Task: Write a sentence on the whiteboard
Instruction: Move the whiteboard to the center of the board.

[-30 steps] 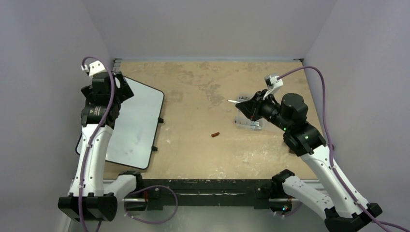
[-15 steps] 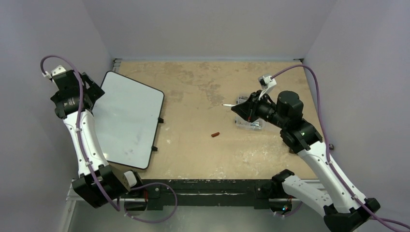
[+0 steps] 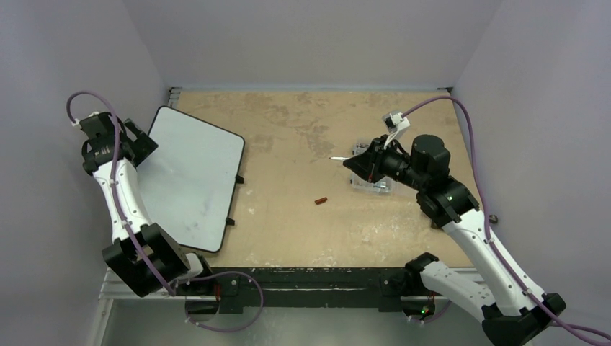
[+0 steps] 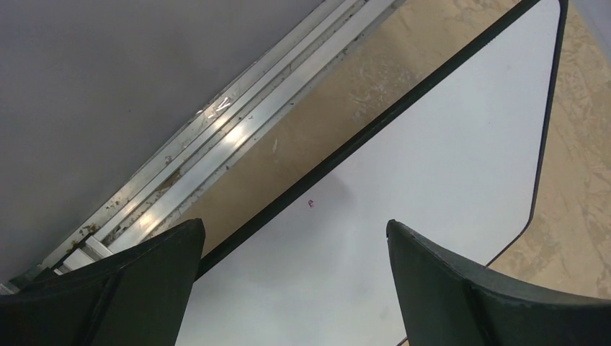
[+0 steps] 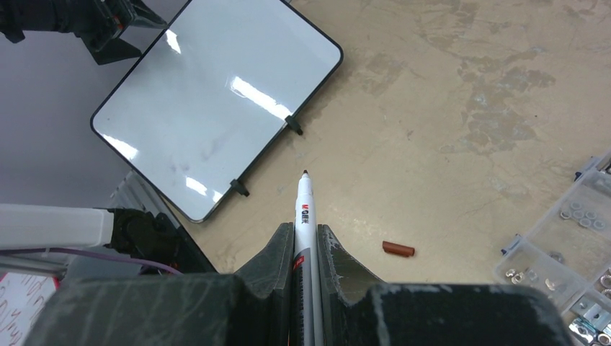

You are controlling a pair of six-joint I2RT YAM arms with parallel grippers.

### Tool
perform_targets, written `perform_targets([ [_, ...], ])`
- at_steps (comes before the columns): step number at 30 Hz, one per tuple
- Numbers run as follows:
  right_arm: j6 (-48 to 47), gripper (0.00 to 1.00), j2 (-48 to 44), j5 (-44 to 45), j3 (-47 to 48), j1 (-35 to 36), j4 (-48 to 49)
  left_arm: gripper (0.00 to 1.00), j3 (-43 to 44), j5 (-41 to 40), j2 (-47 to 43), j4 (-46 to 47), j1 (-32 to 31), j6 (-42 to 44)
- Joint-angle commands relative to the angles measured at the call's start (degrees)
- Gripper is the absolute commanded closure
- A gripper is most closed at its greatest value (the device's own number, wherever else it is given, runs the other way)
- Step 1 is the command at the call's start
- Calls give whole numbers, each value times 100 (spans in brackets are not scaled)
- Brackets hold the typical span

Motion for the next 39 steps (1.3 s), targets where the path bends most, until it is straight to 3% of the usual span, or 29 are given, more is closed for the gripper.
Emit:
perform_targets([
  [1, 17, 100, -36, -193, 115, -23, 63, 3, 42, 130, 97, 267, 141, -229],
  [11, -26, 100, 35, -139, 192, -16, -10, 4, -96, 554, 251, 166, 265, -424],
  [28, -90, 100, 35, -19, 317, -15, -87, 13, -1120, 1529, -356, 620, 245, -972],
  [39, -67, 100, -33, 42, 271, -21, -94, 12, -1433, 1558, -695, 877, -283, -1202],
])
